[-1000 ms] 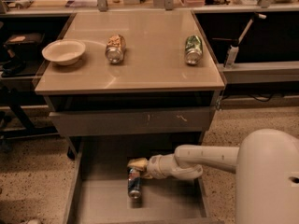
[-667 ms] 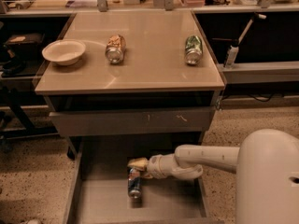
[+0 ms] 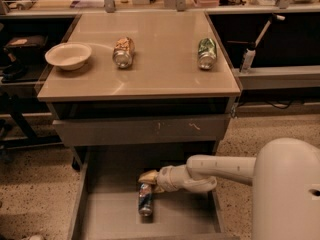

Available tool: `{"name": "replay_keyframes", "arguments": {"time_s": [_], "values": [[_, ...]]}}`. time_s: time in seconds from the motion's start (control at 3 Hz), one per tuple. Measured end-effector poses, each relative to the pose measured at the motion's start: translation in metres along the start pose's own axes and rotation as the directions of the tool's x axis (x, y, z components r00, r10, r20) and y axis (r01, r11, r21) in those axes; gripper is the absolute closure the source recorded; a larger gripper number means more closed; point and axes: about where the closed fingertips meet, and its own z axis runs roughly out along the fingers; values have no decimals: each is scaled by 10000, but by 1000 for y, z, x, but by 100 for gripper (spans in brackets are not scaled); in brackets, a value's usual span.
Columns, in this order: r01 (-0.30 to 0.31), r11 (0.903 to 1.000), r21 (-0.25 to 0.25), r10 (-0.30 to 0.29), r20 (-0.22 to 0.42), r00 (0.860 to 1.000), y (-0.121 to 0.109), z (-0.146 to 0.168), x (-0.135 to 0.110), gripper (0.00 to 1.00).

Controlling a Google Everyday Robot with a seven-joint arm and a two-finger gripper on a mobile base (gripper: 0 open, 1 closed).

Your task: Place redbull can into middle drawer

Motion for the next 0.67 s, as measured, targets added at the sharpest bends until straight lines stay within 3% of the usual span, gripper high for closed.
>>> {"name": "replay_keyframes", "arguments": {"time_s": [0.33, 0.67], "values": [[0, 10000, 0, 0, -1, 10000, 0, 0, 0, 11], [0, 10000, 0, 0, -3, 10000, 0, 0, 0, 0]]}}
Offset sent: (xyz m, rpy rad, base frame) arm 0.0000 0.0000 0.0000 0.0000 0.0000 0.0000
